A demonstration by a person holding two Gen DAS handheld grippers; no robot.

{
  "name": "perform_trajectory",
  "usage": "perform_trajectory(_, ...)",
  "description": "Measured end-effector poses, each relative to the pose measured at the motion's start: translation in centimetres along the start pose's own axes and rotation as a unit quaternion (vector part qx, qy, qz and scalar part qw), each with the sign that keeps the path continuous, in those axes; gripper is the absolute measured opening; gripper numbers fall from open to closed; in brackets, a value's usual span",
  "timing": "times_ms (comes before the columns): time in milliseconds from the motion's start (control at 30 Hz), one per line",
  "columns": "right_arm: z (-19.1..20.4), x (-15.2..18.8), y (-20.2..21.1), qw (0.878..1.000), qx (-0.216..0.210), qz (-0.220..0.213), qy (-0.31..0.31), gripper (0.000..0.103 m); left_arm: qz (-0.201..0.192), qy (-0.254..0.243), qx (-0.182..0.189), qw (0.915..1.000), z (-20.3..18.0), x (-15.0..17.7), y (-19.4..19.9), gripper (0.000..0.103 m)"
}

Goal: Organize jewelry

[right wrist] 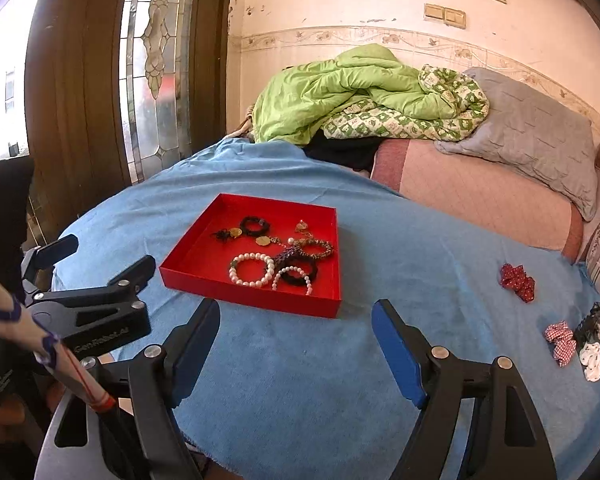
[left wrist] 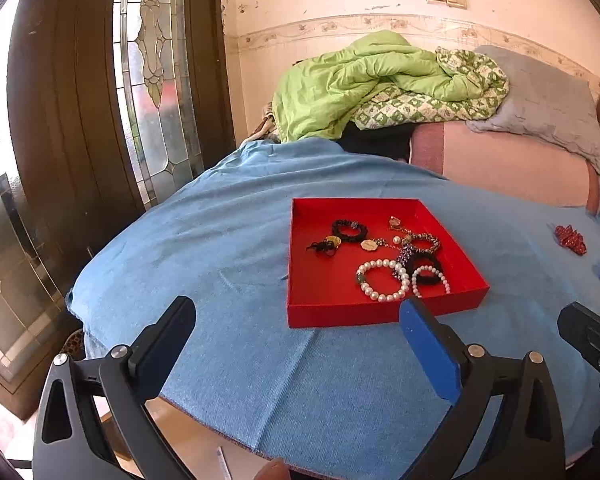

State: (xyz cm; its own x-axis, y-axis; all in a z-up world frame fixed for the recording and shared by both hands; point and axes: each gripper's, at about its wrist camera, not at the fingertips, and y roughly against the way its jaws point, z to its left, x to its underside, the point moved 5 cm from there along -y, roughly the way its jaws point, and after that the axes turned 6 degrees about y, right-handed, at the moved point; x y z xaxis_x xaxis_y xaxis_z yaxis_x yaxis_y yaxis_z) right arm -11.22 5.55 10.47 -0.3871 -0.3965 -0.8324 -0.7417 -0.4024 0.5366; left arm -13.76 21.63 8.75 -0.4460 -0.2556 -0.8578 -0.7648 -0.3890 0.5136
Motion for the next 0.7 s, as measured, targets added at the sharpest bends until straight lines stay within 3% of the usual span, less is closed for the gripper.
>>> perform_trajectory(700,0.7,0.4,-0.5,1.000,-0.004,0.015,0.004,0.083,0.000,0.013,-0.004,0.9999,1.2,-0.2,-0.2,0.102)
